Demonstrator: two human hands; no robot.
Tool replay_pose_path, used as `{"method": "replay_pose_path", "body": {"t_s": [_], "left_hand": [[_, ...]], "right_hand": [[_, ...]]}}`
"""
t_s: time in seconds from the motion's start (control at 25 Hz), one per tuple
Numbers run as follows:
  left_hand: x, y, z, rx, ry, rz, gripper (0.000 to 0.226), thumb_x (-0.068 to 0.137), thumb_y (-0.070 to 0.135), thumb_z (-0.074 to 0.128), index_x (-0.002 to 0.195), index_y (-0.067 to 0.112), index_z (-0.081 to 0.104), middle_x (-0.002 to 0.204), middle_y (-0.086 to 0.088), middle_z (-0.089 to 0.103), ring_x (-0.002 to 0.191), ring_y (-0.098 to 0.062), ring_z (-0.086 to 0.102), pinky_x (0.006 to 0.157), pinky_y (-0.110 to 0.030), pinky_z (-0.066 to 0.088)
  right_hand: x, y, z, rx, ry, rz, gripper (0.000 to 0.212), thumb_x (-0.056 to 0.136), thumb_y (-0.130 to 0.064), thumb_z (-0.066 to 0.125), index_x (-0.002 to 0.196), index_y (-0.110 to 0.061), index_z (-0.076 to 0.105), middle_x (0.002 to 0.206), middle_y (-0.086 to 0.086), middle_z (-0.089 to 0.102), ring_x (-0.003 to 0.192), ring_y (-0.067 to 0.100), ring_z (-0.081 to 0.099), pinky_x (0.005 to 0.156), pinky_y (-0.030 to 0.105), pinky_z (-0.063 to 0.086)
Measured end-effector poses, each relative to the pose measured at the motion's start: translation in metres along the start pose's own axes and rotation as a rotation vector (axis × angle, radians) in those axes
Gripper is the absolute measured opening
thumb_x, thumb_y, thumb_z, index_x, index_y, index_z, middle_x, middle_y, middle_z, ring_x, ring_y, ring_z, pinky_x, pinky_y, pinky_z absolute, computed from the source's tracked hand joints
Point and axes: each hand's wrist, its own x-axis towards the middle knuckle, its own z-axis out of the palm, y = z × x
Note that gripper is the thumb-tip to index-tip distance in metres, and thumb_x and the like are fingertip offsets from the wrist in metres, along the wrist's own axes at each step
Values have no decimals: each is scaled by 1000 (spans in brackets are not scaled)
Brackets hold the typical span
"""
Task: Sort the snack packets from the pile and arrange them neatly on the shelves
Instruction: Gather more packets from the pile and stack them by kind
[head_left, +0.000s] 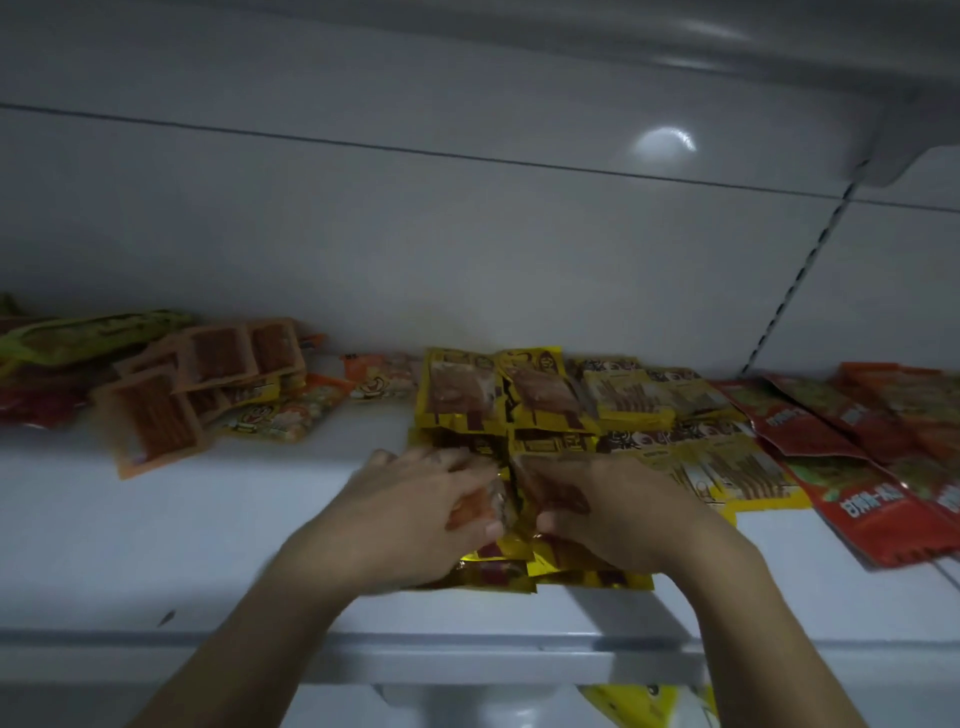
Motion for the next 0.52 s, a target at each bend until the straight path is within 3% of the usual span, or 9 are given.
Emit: {"method": "replay_pose_path", "body": {"t_s": [0.32,0.52], "left_hand": [[-2,-3,18,-78,-54,22,58,99,58,31,150,53,4,162,19,-8,149,-4,-11,120,-32,2],[-10,-1,28,-106,-46,-4,58,99,58,24,150,53,-4,159,21,-18,146,-1,-21,122,-38,-7]], "right_hand": [[-5,10,10,52,78,2,64,94,-54,50,151,-45,23,156,-16,29,141,19,32,111,39,35],[-9,9,13,60,100,12,65,94,-54,50,151,-44,22,158,-11,26,142,20,29,111,38,33]]}}
